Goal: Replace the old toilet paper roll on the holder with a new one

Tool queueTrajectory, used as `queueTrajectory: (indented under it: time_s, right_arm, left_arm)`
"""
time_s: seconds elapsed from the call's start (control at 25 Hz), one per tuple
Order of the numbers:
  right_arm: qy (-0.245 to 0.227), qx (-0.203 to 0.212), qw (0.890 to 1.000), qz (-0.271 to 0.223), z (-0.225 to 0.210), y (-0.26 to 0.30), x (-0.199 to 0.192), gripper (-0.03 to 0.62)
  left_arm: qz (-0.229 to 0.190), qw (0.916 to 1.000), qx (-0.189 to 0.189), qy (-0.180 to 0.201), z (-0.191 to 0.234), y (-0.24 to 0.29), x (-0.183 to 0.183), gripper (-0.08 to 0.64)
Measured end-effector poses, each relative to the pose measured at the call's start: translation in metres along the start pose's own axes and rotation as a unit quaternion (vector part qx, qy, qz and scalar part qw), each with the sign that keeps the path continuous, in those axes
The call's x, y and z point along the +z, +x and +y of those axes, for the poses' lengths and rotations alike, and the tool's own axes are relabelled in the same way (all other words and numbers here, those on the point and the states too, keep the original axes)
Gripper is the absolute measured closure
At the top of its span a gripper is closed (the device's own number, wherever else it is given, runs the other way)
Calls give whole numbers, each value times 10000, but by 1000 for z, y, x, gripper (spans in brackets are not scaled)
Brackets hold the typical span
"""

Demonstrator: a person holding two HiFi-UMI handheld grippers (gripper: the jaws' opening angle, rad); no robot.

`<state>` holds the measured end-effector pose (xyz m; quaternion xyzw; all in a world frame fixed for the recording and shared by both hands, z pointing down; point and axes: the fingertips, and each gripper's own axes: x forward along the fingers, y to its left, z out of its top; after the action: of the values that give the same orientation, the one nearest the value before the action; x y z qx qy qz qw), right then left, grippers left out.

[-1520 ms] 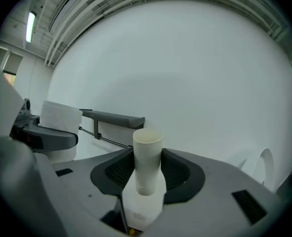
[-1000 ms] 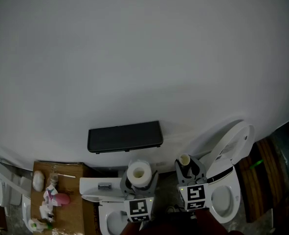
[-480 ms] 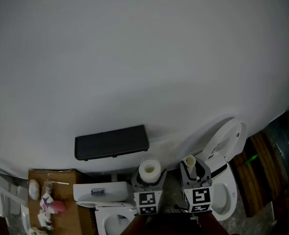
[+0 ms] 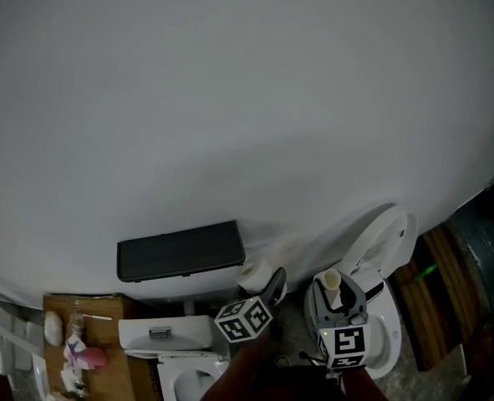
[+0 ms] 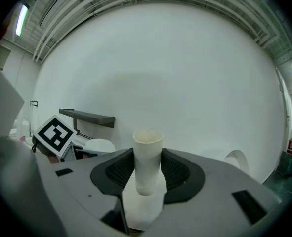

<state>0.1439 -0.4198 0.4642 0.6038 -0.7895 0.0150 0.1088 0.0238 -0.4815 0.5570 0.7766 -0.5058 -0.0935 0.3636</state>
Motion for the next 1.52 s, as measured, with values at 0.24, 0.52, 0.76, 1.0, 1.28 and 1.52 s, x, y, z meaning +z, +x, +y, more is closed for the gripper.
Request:
queueTrajectory:
  time_s: [0.24,0.52,0.76,1.0,1.28,1.52]
  right_arm:
    - [-32,95,9999,-7,2,11,1,417]
    - [-39,300,9995,-119,21,24,6,417]
    - [-33,493,9986,-166,36,30,13,417]
    - [-64,594,9980,-182,42,31,15,417]
    - [-49,696,9974,-187,52,34,16,417]
    - [-63,864,9960,-208,71,35,19,417]
  left_arm:
    - [-654,9905,-296,-1170,1,7,31,140]
    - [-1266,9698,-435,-2039,16,0,57,140]
    - [-1624,9513,-565,-2558,26,-4,71,140]
    - [-2016,9357,-584,-2836,36,-13,85,140]
    - [-2597,9140,-697,-3037,52,-34,114,140]
    - [-2787,9104,-521,-3014,74,-54,119,140]
